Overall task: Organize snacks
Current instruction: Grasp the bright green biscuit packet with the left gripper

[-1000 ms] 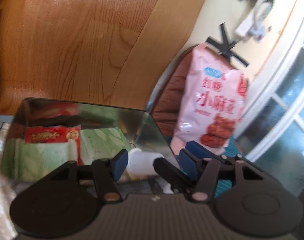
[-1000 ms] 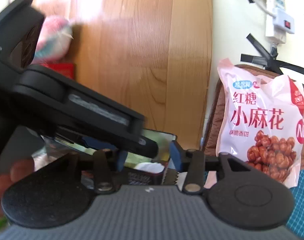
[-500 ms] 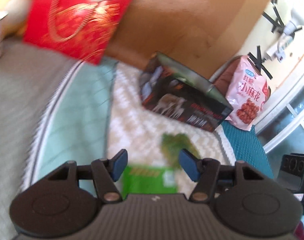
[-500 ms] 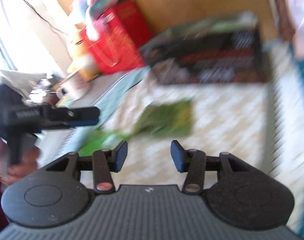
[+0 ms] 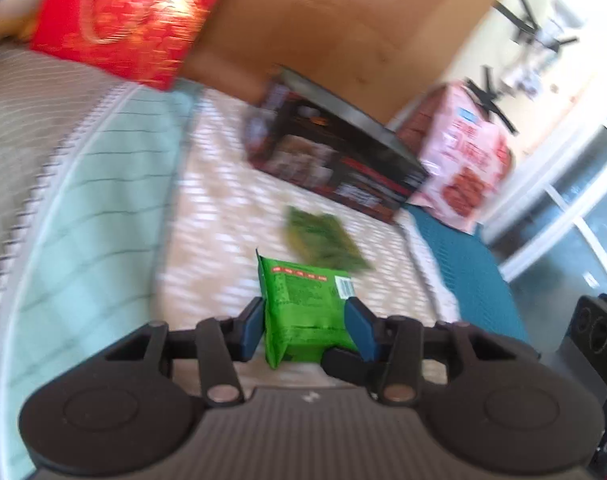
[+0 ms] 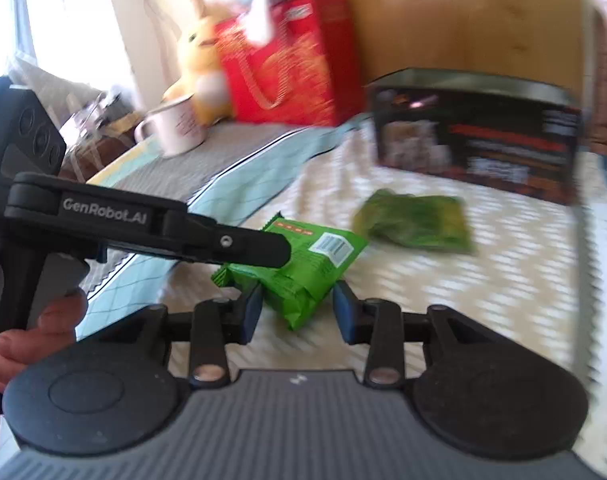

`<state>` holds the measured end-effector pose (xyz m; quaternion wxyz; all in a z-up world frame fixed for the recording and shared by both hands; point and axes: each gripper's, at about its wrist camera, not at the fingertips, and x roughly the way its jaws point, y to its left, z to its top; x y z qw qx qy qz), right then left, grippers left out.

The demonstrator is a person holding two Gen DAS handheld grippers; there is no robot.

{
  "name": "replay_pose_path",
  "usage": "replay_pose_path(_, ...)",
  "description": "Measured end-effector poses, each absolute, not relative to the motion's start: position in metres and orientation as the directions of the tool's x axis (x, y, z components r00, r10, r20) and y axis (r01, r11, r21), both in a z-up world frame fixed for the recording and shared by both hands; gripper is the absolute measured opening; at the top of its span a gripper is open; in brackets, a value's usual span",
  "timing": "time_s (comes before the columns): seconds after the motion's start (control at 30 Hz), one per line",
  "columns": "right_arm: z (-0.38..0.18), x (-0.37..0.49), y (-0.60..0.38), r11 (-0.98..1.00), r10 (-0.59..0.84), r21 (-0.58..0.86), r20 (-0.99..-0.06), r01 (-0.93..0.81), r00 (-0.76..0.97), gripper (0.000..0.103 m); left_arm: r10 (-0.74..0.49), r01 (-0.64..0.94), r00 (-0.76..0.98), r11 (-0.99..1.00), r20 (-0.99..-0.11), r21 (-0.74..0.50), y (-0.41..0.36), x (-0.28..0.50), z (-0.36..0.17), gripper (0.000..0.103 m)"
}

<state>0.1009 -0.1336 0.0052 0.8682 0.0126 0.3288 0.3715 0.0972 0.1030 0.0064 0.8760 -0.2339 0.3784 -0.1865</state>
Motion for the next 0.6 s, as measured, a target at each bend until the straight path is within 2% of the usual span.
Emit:
replay_pose_path(0.23, 0.0, 0.08, -0.187, 0.824, 0.539, 0.197, -0.563, -0.532, 0.626, 0.043, -0.596, 0.283, 0.539, 0.794, -0.595, -0.538, 0.028, 0.104, -0.002, 0.045)
replay_pose_path(0.43, -0.008, 0.068, -0.214, 0.84, 0.517, 0.191, -0.563, -0.508, 0.644, 0.047, -0.605, 0.336, 0.521, 0.794, -0.602, -0.507, 0.008, 0.1, 0.001, 0.052)
replay_pose_path(0.6, -0.013, 0.055, -0.206, 0.838, 0.496, 0.098, -0.548, -0.537, 0.674, 0.051, -0.575, 0.306, 0.548, 0.814, -0.607, -0.494, 0.016, 0.093, 0.001, 0.043)
